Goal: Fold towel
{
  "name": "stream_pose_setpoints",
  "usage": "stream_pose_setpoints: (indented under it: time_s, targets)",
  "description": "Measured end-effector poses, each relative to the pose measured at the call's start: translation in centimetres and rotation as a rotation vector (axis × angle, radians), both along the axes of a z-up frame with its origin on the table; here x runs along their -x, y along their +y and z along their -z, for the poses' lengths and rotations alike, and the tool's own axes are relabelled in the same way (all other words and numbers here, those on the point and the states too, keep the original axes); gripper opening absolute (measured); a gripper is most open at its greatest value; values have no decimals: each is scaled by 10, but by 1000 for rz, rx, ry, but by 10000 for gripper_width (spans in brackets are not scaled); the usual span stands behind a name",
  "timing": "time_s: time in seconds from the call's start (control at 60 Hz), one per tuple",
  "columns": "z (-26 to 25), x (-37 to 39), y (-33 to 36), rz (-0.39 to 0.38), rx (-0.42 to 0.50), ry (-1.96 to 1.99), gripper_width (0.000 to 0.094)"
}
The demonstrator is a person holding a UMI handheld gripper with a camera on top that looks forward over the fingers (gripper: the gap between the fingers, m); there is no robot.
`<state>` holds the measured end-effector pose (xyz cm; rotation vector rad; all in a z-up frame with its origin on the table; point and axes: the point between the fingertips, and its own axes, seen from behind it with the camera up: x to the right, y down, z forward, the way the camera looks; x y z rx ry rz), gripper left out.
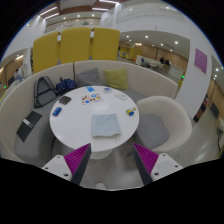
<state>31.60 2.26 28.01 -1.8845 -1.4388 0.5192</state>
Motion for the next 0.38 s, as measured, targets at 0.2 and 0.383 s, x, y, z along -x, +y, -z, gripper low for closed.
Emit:
stream_pose_setpoints:
  time_s: [0.2, 0.383]
  targets:
    - [-15, -67, -40, 6, 11, -21, 865]
    - [-28, -80, -55, 10, -23, -4, 863]
